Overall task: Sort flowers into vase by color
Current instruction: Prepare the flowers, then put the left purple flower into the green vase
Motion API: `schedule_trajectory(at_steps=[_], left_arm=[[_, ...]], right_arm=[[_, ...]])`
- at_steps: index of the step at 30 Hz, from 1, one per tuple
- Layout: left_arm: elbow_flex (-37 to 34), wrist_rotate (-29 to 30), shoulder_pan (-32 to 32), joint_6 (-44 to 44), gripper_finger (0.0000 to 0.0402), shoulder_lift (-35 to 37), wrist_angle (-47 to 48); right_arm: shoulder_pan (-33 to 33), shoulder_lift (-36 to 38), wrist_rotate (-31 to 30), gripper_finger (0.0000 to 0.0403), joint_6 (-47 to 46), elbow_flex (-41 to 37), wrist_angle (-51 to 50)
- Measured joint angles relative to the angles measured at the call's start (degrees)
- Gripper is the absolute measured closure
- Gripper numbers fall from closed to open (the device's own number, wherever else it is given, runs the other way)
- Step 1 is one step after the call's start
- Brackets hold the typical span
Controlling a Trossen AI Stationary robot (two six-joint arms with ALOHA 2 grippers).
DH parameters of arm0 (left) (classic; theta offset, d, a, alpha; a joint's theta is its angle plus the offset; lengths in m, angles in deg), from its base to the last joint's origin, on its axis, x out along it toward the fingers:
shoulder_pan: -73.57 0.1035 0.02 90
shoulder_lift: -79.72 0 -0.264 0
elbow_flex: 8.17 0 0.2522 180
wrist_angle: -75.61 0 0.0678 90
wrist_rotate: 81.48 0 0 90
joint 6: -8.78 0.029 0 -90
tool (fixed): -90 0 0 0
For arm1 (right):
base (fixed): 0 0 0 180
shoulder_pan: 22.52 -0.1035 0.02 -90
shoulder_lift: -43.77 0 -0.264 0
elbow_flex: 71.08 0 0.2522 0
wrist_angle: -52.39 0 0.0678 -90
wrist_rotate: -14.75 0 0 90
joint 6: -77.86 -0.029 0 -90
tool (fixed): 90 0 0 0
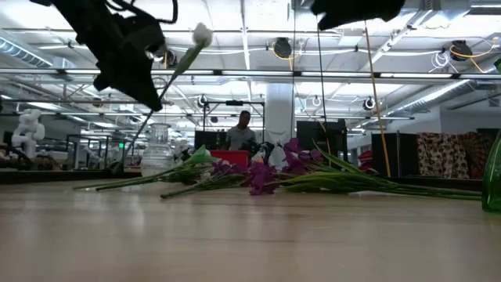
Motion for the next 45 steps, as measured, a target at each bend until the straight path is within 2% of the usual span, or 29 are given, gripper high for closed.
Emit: schedule_trajectory(at_steps=[7,16,20,24,31,35,37,41,45], left_arm=[[0.02,-14.56,7.05,1.01,0.0399,-0.15,2.94],[-1.66,-24.00,17.01,8.38,0.0399,-4.29,3.01],[-1.66,-23.72,19.36,9.68,0.0396,-7.10,2.30],[-1.66,-23.37,20.19,11.72,0.0376,-9.51,1.08],[-1.66,-19.66,20.35,12.23,0.0348,-10.79,-0.94],[-1.66,-19.84,20.33,11.67,0.0335,-10.42,-2.19],[-1.64,-21.82,20.05,10.66,0.0331,-10.41,-3.72],[-1.64,-24.01,16.42,9.22,0.0330,-10.43,-10.48],[-1.64,-22.13,10.21,9.41,0.0329,-10.43,-18.44]], right_arm=[[0.39,4.66,-4.48,0.0191,-2.05,0.02,-9.46],[0.39,4.56,-6.00,0.0207,-2.25,0.02,-10.32],[0.39,4.55,-5.93,0.0209,-2.26,0.02,-10.41],[0.39,4.55,-3.89,0.0209,-2.35,0.02,-10.41],[0.37,4.55,-2.79,0.0209,-4.15,0.02,-10.74],[0.37,4.55,-1.77,0.0209,-5.17,0.02,-10.99],[0.36,4.52,-1.35,0.0209,-5.44,0.02,-11.07],[0.30,4.52,-1.35,0.0209,-6.77,0.02,-11.52],[0.32,4.52,-1.47,0.0209,-7.24,0.02,-11.44]])
